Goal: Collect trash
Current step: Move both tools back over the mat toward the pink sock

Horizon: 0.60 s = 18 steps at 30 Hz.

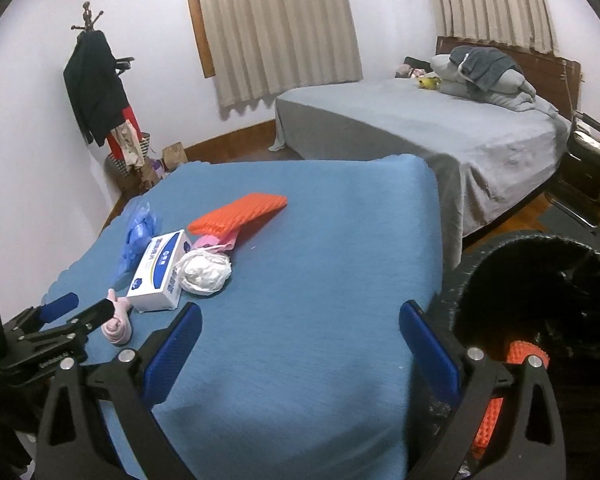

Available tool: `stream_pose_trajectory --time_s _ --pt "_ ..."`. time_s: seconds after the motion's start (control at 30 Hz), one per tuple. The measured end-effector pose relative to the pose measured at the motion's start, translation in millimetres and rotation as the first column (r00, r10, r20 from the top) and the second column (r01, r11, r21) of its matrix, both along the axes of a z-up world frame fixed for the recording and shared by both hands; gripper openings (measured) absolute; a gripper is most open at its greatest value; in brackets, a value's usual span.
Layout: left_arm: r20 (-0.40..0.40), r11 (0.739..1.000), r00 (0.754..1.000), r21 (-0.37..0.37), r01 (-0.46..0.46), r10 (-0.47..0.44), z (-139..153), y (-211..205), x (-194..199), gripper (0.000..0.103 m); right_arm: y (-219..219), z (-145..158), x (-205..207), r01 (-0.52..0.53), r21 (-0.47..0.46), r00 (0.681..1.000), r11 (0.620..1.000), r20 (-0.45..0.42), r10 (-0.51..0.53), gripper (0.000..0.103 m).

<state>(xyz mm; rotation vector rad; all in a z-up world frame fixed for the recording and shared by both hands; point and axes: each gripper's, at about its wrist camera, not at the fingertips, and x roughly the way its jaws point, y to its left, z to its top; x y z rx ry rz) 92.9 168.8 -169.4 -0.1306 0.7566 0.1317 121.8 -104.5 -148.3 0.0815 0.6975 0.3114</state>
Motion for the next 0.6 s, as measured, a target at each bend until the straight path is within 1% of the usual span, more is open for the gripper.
stream_pose_trajectory --time_s 0.27,0.47,0.53,0.57,0.6 --pt "-0.063 0.999 0.998 -0.038 -0.004 0.001 -23 7 14 0.078 6 -9 4 -0.011 -0.011 1.0 1.0 -0.02 0.011 0.097" --pt "-0.099 0.998 0.995 -0.057 -0.01 0.005 -34 9 20 0.069 8 -12 7 -0.009 -0.017 0.999 1.0 -0.035 0.008 0.097" --pt "-0.11 0.998 0.994 -0.063 -0.012 0.005 -36 9 22 0.059 8 -14 8 -0.009 -0.019 0.999 1.0 -0.039 0.008 0.097" --pt "-0.113 0.998 0.994 -0.062 -0.016 0.009 -37 9 23 0.057 8 -14 7 -0.01 -0.019 0.999 1.0 -0.04 0.009 0.097" --pt "-0.113 0.998 0.993 -0.059 -0.021 0.015 -37 9 22 0.053 8 -15 8 -0.01 -0.02 0.999 1.0 -0.042 0.009 0.097"
